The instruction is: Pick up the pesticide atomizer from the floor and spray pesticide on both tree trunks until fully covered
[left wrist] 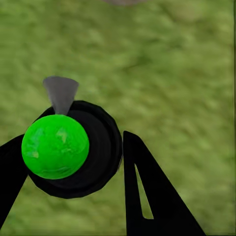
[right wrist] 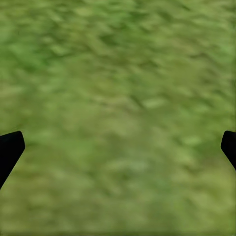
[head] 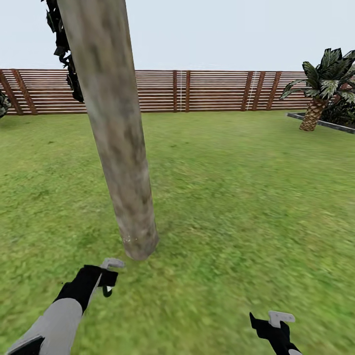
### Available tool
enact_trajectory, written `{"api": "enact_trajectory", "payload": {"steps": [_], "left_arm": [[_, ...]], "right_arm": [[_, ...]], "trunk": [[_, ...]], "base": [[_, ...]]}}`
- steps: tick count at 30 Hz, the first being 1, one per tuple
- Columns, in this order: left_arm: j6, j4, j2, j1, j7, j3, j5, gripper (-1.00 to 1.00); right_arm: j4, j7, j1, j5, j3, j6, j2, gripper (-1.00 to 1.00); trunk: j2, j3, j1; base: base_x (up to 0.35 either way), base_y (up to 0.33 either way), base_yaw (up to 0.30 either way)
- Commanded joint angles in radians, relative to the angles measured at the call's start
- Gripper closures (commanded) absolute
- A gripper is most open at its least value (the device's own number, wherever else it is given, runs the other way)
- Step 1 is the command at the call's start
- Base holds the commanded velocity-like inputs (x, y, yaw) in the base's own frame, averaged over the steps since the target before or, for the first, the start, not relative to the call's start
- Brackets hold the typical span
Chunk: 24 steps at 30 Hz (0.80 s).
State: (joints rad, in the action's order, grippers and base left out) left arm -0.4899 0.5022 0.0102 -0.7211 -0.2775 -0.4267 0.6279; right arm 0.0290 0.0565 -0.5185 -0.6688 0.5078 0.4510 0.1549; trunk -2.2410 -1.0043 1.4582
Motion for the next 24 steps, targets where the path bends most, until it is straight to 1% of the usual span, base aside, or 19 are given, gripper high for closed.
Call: {"api": "enact_trajectory", "payload": {"steps": [1, 3, 5, 9, 11, 15, 17, 18, 20, 21, 22, 24], "left_arm": [[-0.001, 0.014, 0.017, 0.000, -0.037, 0.000, -0.003, 1.00], [-0.002, 0.038, 0.022, 0.002, -0.056, 0.006, 0.000, 1.00], [-0.002, 0.051, 0.016, 0.004, -0.061, 0.009, 0.004, 1.00], [-0.002, 0.058, -0.020, 0.004, -0.063, 0.009, 0.005, 1.00], [-0.002, 0.063, -0.034, 0.002, -0.062, 0.009, 0.005, 1.00], [-0.003, 0.065, -0.041, -0.004, -0.062, 0.009, 0.004, 1.00], [-0.034, 0.073, -0.060, -0.009, -0.061, 0.019, 0.005, 1.00], [-0.052, 0.086, -0.062, -0.010, -0.063, 0.028, 0.005, 1.00], [-0.088, 0.126, -0.060, -0.011, -0.066, 0.045, 0.004, 1.00], [-0.109, 0.169, -0.054, -0.010, -0.068, 0.054, 0.004, 1.00], [-0.115, 0.190, -0.045, -0.011, -0.069, 0.057, 0.004, 1.00], [-0.120, 0.206, -0.022, -0.009, -0.069, 0.058, 0.003, 1.00]], "right_arm": [[0.000, 0.000, 0.000, 0.000, 0.000, 0.000, 0.000, -1.00], [0.000, 0.001, 0.000, 0.000, 0.001, 0.000, 0.000, -1.00], [0.000, 0.002, 0.000, 0.000, 0.000, 0.000, 0.000, -1.00], [0.000, 0.002, 0.001, 0.000, 0.000, 0.000, 0.000, -1.00], [0.000, 0.002, 0.001, 0.000, 0.001, 0.000, 0.000, -1.00], [0.000, 0.002, 0.002, 0.000, 0.000, 0.000, 0.000, -1.00], [0.000, 0.002, 0.002, 0.000, 0.001, 0.000, 0.000, -1.00], [0.000, 0.002, 0.002, 0.000, 0.001, 0.000, 0.000, -1.00], [0.000, 0.002, 0.002, 0.000, 0.001, 0.000, 0.000, -1.00], [0.000, 0.003, 0.002, 0.000, 0.001, 0.000, 0.000, -1.00], [0.000, 0.004, 0.002, 0.001, 0.002, 0.000, -0.001, -1.00], [0.000, 0.005, 0.002, 0.003, 0.002, 0.000, 0.000, -1.00]], "trunk": [[0.000, 0.000, 0.000], [0.000, 0.000, 0.000], [0.000, 0.000, 0.000], [0.000, 0.000, 0.000], [0.000, 0.000, 0.000], [0.000, 0.000, 0.000], [0.000, 0.000, 0.000], [0.000, 0.000, 0.000], [0.000, 0.000, 0.000], [0.000, 0.000, 0.000], [0.000, 0.000, 0.000], [0.000, 0.000, 0.000]], "base": [[0.000, 0.000, 0.000], [0.000, 0.000, 0.000], [0.000, 0.000, 0.000], [-0.012, 0.000, 0.000], [-0.211, 0.000, 0.000], [-0.155, 0.000, 0.000], [-0.023, 0.000, 0.000], [-0.010, 0.000, 0.000], [-0.005, 0.000, 0.000], [-0.002, 0.000, 0.000], [0.000, 0.000, 0.000], [0.000, 0.000, 0.000]]}}
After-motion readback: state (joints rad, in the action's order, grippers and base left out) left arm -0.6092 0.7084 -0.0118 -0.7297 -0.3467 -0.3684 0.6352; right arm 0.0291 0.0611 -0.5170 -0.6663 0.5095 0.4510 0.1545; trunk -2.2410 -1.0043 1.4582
